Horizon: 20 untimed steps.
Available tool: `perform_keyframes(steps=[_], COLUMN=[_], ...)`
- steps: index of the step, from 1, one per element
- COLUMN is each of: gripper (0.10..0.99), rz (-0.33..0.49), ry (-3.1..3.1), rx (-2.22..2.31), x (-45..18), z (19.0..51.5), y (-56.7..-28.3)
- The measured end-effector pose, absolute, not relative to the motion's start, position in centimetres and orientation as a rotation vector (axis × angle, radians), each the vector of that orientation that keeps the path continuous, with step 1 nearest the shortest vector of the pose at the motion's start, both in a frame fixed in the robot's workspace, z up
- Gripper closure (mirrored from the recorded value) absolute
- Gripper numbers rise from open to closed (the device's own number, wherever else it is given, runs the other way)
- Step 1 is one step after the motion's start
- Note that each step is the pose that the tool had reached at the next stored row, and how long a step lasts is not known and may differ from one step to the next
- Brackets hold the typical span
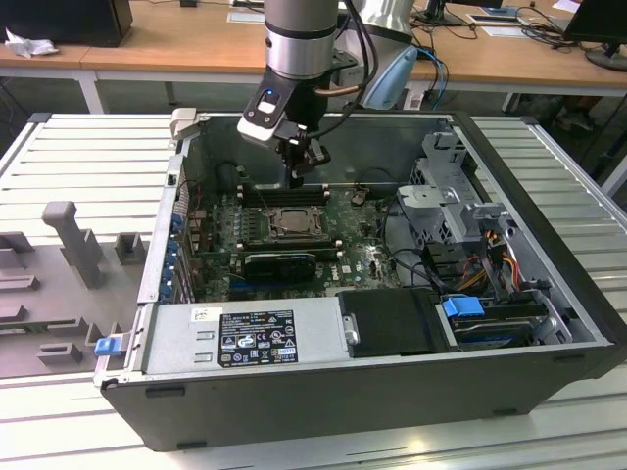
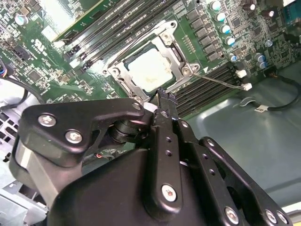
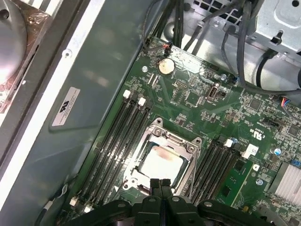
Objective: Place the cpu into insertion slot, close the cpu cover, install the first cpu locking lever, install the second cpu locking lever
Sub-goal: 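Install the first cpu locking lever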
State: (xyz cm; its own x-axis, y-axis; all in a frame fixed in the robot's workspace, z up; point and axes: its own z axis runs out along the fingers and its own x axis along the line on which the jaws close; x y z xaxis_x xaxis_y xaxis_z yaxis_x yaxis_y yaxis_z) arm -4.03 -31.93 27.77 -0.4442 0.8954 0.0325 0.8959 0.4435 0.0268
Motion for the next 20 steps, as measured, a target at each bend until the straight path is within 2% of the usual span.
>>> perform_keyframes(steps=[20], gripper=[0.980], rz=[-0.061], ry=[-2.725], rx=[-1.532], x=[-4.03], z=[27.77], y=[-31.93])
